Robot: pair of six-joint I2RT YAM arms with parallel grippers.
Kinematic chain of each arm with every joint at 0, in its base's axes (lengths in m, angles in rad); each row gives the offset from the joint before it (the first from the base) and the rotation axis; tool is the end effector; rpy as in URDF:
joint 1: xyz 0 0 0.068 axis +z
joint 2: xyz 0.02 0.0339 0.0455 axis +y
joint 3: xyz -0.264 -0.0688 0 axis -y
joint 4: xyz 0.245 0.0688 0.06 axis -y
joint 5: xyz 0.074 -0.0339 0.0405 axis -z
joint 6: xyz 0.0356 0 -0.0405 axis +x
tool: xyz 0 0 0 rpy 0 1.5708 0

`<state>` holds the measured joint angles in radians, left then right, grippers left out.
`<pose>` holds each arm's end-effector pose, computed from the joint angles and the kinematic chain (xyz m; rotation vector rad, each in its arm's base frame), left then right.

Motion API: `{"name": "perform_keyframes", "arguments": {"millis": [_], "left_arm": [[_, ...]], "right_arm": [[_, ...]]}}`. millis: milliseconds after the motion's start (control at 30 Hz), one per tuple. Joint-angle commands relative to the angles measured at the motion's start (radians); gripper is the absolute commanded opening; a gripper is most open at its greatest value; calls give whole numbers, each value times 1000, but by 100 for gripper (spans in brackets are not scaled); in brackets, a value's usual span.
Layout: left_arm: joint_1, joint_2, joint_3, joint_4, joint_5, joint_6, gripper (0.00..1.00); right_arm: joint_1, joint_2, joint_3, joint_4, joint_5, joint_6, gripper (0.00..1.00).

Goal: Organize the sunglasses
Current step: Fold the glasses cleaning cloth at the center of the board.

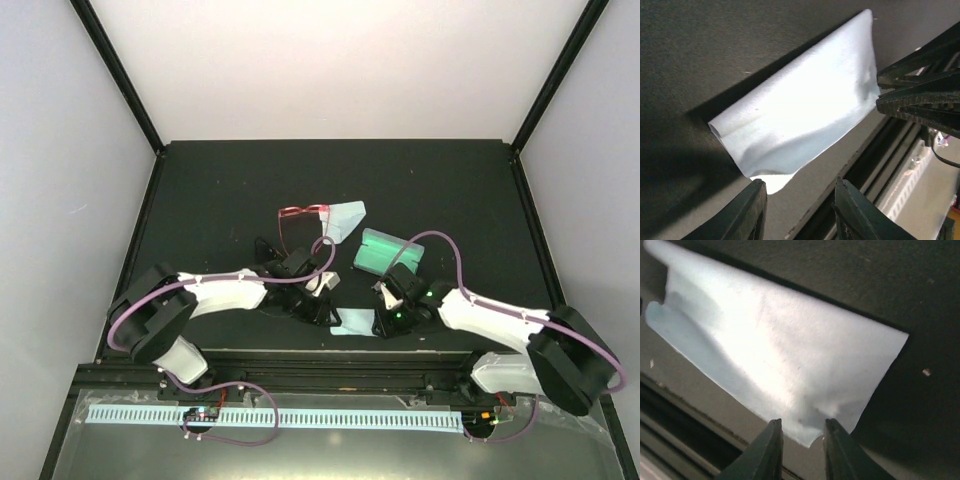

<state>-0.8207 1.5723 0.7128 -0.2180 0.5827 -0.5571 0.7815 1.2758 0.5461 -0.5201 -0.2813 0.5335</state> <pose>0.1731 -0.2145 0.1397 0.6006 2.8576 -1.1401 0.1350 0.1479 0.1448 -0.4383 2.9621 0.6317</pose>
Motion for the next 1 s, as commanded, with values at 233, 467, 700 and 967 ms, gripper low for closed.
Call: {"name": "perform_keyframes", "arguments": {"millis": [233,467,700,967], "left_arm": [[-12,-20,26,138,86,-73,30],[-39,89,57,180,63,-143,19],[-54,97,0,112,-29,-164,15],[-55,9,-42,102,-27,-169,7]], "right_arm": [[7,-76,44,-24,42,60,28],[8,69,82,33,57,75,20],[7,68,18,-14,74,134,18],[10,-39,31,-150,309,259,18]]}}
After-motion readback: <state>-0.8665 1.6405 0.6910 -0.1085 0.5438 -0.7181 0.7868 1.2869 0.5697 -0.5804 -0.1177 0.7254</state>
